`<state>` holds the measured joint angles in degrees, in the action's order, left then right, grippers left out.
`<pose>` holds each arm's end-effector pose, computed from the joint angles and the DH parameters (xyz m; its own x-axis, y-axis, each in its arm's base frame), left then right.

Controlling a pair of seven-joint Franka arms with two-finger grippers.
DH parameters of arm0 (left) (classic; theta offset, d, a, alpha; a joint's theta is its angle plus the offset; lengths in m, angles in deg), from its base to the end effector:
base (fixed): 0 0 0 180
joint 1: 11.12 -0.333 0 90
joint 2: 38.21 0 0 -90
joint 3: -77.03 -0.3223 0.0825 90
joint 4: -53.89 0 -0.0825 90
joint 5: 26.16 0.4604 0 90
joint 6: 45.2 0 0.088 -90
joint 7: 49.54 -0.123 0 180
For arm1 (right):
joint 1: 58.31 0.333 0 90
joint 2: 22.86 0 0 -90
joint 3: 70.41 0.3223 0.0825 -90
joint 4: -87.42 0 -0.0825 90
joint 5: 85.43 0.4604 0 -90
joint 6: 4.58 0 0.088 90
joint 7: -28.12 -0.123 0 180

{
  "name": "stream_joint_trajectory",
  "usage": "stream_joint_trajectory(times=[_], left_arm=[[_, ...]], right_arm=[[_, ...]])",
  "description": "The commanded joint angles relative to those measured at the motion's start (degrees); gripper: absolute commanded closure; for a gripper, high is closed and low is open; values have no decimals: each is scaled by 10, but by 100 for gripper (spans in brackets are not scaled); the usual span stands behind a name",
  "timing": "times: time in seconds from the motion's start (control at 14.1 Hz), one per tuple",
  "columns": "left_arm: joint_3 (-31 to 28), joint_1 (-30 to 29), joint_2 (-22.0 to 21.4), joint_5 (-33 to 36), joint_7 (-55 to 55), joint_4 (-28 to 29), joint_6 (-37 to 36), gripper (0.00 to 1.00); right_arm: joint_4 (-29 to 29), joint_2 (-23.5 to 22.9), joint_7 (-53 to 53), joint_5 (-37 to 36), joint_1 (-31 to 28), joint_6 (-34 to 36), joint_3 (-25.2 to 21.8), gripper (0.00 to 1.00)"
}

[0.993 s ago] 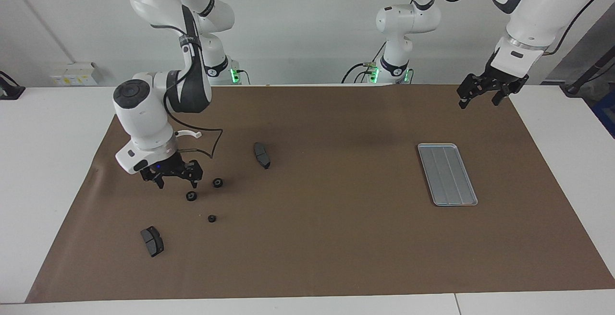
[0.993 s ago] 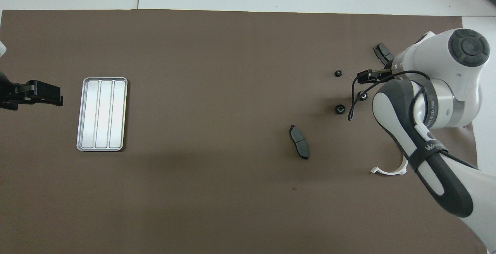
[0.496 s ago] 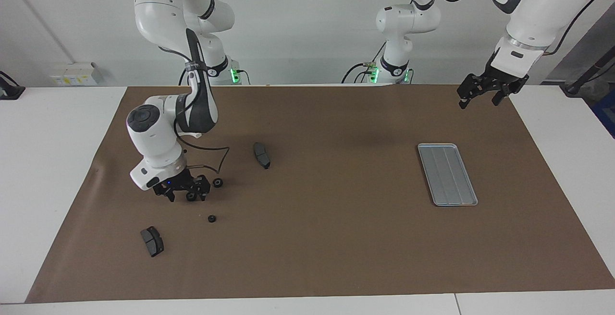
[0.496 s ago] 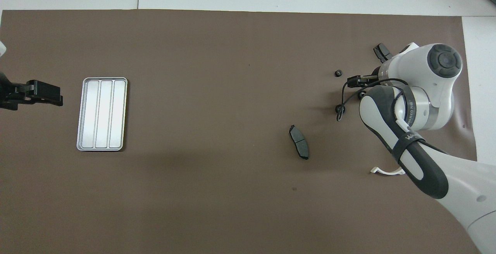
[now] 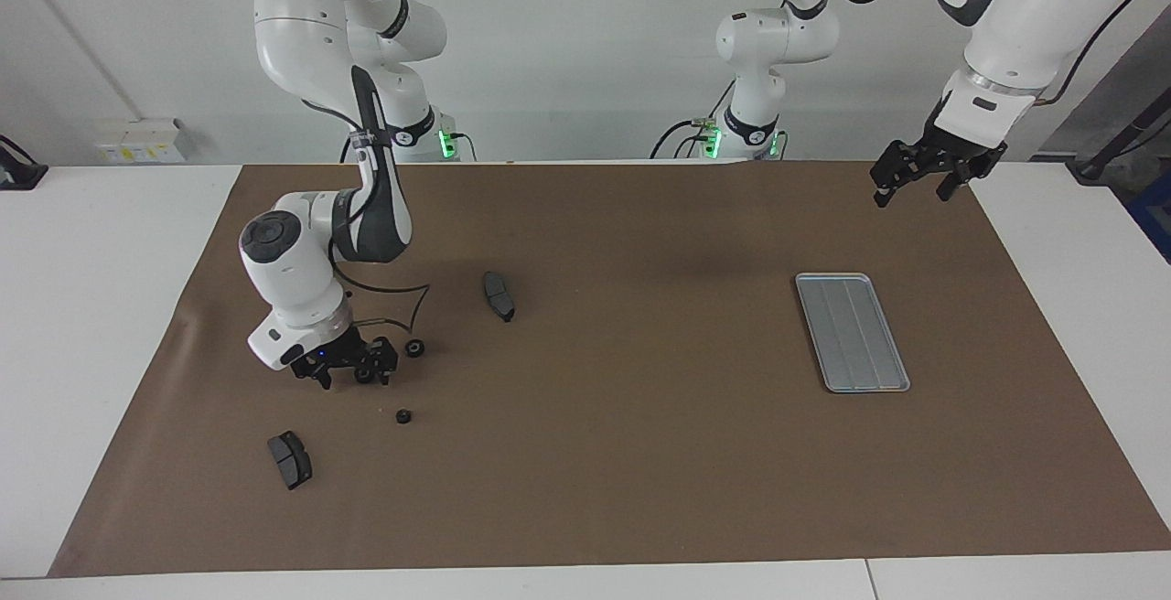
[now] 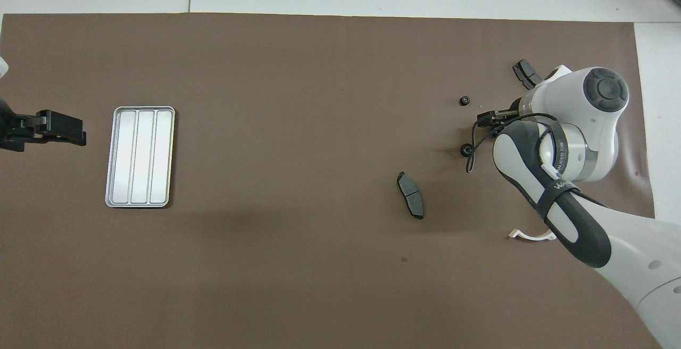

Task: Pick bearing gear from pile to tray

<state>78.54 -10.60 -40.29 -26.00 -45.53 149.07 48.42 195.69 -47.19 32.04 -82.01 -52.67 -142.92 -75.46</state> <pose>0.6237 -0.0220 0.5934 0.9994 0.0344 0.0093 0.0344 -0.9994 -0.0031 0.7027 0.0099 0.2293 0.9937 0.0455 0.1023 0.0458 -0.9990 -0.0007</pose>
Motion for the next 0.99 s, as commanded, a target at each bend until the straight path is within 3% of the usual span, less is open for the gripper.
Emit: stream_joint_trajectory(times=[0.0,0.35,0.57,0.78,0.92], left_arm=[[0,-1,-12,11,-4,12,2,0],[0,-1,-12,11,-4,12,2,0],[0,-1,-12,11,-4,12,2,0],[0,-1,-12,11,-4,12,2,0],[0,-1,-12,11,-4,12,2,0]], right_arm=[[27,15,22,14,-1,-8,3,0],[28,16,36,14,-2,-2,3,3],[27,16,36,14,-2,1,3,25],[28,16,34,14,-2,0,3,42],[27,16,30,14,-1,0,3,62]])
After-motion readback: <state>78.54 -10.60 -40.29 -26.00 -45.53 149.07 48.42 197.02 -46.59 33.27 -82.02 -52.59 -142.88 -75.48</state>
